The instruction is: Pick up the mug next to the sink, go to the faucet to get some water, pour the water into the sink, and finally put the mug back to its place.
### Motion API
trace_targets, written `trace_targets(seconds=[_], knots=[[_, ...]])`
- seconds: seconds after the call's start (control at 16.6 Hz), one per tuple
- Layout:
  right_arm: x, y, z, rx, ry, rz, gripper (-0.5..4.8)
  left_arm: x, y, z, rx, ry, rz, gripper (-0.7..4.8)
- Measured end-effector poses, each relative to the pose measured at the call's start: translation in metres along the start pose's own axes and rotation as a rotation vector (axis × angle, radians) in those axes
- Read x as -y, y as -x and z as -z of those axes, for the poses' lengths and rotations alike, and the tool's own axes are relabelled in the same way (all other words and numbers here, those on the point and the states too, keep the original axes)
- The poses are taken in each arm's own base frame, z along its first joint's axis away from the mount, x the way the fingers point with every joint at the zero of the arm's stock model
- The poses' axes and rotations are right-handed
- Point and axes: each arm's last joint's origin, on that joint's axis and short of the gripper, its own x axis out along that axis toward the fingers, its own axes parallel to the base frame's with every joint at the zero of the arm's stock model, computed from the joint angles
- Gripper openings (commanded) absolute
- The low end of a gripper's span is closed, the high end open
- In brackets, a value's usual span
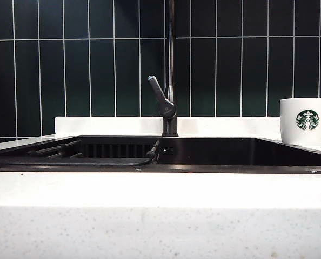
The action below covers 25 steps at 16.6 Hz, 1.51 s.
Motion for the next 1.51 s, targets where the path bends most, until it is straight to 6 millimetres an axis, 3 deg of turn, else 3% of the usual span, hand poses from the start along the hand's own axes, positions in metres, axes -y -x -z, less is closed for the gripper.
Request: trace_targets(seconds=[0.6, 0.78, 0.9, 0.97, 1.15, 1.51], knots=[[0.0, 0.0, 0.0, 0.001, 0.0, 0.0, -0.01, 0.0, 0.0, 0.0, 0.0, 0.0, 0.0, -0.05], [0.0, 0.0, -0.005, 0.048, -0.064, -0.002, -0.01, 0.003, 0.0, 0.0, -0.002, 0.003, 0.102, -0.06], [0.0, 0.0, -0.008, 0.078, -0.124, -0.005, -0.01, 0.005, 0.002, -0.009, 0.022, 0.003, 0.153, -0.06], [0.0, 0.001, -0.011, 0.057, -0.16, -0.006, -0.01, 0.005, 0.006, -0.028, 0.081, 0.0, 0.158, -0.06], [0.001, 0.009, -0.042, 0.035, -0.167, -0.003, -0.01, 0.006, 0.013, -0.051, 0.122, -0.005, 0.164, -0.06], [0.002, 0.022, -0.071, -0.092, -0.041, -0.002, -0.01, 0.011, 0.001, -0.071, 0.073, -0.04, 0.303, -0.06]])
